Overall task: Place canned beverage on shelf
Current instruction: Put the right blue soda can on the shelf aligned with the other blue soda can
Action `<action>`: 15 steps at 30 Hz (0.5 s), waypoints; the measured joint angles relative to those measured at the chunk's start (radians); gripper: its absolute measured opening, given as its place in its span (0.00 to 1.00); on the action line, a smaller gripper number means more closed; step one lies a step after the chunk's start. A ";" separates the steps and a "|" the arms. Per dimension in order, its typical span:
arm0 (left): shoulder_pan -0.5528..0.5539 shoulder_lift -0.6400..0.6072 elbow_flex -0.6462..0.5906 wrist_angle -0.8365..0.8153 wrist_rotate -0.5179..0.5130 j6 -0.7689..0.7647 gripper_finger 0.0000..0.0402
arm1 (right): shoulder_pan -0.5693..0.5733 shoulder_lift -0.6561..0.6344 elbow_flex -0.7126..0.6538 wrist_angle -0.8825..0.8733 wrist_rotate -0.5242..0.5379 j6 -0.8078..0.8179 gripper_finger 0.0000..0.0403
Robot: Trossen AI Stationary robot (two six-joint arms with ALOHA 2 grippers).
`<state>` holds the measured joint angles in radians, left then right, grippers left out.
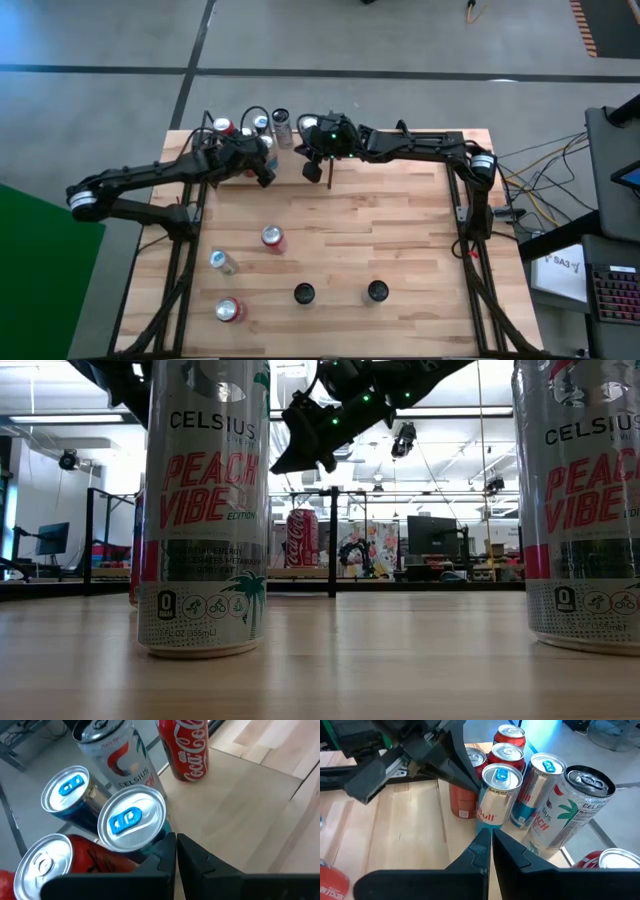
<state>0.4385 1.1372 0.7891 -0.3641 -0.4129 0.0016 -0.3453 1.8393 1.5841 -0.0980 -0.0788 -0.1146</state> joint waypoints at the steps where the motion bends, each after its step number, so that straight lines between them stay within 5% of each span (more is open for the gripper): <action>1: 0.000 -0.005 0.000 -0.002 0.000 0.005 0.00 | 0.001 0.000 0.000 -0.005 0.000 0.001 0.02; 5: -0.003 -0.036 0.000 0.005 0.042 0.050 0.00 | 0.002 -0.002 0.000 -0.031 -0.001 0.011 0.02; 15: 0.063 -0.075 0.090 -0.122 0.435 0.428 0.00 | 0.002 -0.079 0.000 -0.130 -0.029 0.063 0.02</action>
<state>0.5011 1.0619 0.8796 -0.4861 0.0220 0.4301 -0.3428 1.7598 1.5841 -0.2277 -0.1076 -0.0512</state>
